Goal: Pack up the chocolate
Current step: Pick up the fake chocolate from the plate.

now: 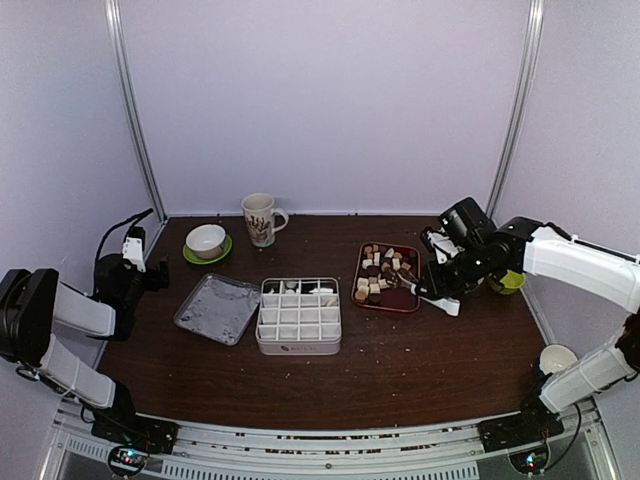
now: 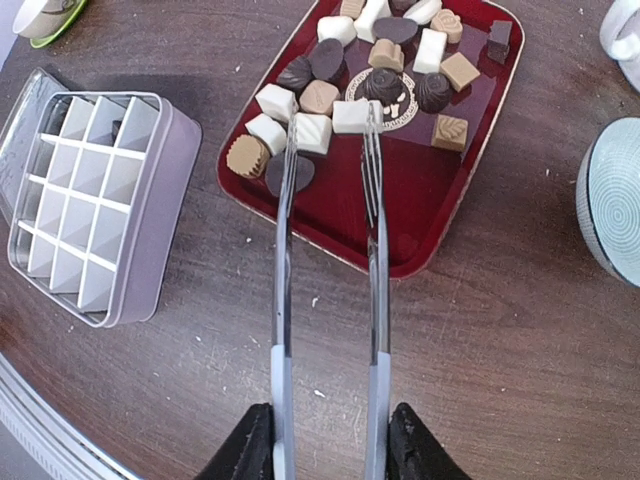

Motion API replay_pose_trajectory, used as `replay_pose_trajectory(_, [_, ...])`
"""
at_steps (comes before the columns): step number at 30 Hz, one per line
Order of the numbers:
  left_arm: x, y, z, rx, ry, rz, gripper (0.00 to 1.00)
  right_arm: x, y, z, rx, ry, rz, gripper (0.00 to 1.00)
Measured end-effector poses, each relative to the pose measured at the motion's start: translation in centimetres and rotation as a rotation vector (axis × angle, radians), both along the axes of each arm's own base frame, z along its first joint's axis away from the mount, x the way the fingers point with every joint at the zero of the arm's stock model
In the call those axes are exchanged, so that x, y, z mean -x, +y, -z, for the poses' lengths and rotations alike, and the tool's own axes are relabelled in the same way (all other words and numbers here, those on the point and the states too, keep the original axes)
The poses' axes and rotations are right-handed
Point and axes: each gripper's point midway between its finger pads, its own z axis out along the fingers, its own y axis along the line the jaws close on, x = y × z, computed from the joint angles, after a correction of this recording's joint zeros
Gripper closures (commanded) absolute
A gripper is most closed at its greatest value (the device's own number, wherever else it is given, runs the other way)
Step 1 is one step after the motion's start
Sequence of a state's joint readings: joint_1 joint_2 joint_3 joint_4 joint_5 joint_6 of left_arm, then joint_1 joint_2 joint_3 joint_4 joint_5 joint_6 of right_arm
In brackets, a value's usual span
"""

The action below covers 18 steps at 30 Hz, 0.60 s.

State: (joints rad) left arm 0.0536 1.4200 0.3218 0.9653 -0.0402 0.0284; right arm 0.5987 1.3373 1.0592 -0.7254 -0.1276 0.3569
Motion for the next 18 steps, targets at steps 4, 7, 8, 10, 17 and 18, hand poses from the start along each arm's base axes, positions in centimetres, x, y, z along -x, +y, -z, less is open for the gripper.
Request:
replay_pose_trajectory(4, [0.0, 0.0, 0.0, 0.0, 0.0, 0.0, 0.02, -1.5, 1.0, -0.4, 0.017, 0.009, -0.006, 0.62])
replay_pose_trajectory(7, [0.0, 0.0, 0.0, 0.0, 0.0, 0.0, 0.02, -2.1, 1.3, 0.2, 0.031, 0.029, -0.005, 0.62])
replay_pose_trajectory(8, [0.0, 0.0, 0.0, 0.0, 0.0, 0.0, 0.02, -2.1, 1.3, 0.4, 0.037, 0.039, -0.005, 0.62])
replay_pose_trajectory(10, [0.0, 0.0, 0.0, 0.0, 0.0, 0.0, 0.02, -2.0, 1.3, 0.7, 0.045, 0.052, -0.004, 0.62])
replay_pose_trajectory(17, [0.0, 0.0, 0.0, 0.0, 0.0, 0.0, 0.02, -2.6, 1.7, 0.6, 0.038, 0.065, 0.018, 0.63])
replay_pose_trajectory(18, [0.0, 0.0, 0.0, 0.0, 0.0, 0.0, 0.02, -2.7, 1.8, 0.7, 0.035, 0.064, 0.021, 0.63])
